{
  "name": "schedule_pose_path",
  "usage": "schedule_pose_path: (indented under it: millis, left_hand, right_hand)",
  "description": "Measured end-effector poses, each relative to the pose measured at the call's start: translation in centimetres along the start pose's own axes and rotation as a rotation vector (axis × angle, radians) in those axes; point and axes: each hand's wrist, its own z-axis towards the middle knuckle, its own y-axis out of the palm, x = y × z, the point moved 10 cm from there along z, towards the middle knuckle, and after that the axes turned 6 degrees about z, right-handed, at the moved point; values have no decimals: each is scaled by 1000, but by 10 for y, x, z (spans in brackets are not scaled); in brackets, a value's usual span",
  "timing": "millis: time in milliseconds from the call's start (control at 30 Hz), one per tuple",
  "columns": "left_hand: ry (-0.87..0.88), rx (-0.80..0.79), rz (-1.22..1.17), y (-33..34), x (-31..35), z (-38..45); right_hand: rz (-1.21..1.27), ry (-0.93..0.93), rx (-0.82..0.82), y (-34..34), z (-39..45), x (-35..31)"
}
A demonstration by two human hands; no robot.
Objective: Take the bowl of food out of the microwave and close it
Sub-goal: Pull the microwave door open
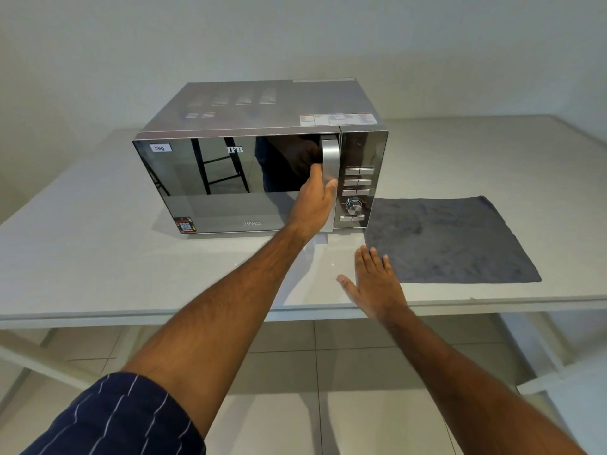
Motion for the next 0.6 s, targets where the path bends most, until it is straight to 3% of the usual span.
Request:
schedule_pose_path:
  millis: [400,600]
  left_hand:
    - [83,-54,-102,-13,-7,-57]
    - [84,-155,-88,-26,-6,-95]
  right_hand:
    - [2,-12,14,4,1,2]
    - [-8,-17,12,3,2,5]
